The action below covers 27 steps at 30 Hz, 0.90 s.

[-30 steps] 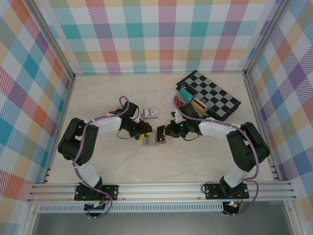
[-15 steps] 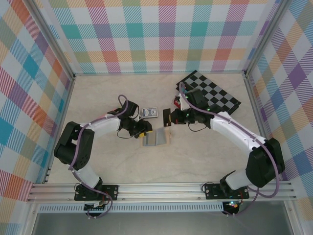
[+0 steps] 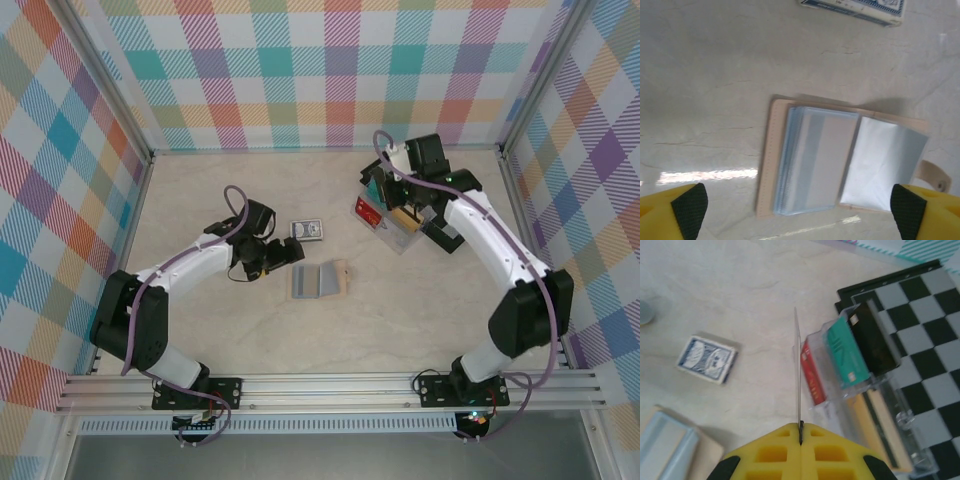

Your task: Take the credit cards out of the card holder

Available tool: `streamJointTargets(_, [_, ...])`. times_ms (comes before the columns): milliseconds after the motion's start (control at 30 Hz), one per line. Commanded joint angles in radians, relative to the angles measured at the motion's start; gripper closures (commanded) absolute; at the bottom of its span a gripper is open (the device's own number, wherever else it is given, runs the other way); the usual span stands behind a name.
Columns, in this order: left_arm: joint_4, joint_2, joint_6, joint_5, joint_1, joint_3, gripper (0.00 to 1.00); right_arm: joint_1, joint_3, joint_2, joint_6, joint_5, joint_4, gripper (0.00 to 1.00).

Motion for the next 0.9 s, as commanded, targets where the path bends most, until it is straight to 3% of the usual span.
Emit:
streamJointTargets(0, [-0.057,-0.036,0.029,-0.050,0.010,0.006,0.00,-0.029,0.104,0.087,-0.195,-0.007,-0.060,1.00])
streamJointTargets(367, [-0.082,-0.030,0.034,-0.060,0.017,0.010,0.00,-0.107,0.351,0.331,-0.464,-0.066,-0.145,1.00])
streamJointTargets(867, [-0.080,-0.019,0.038,-0.047,0.018,-0.006,0.00,-0.139,0.464,0.481,-0.494,-0.039,-0.210,1.00])
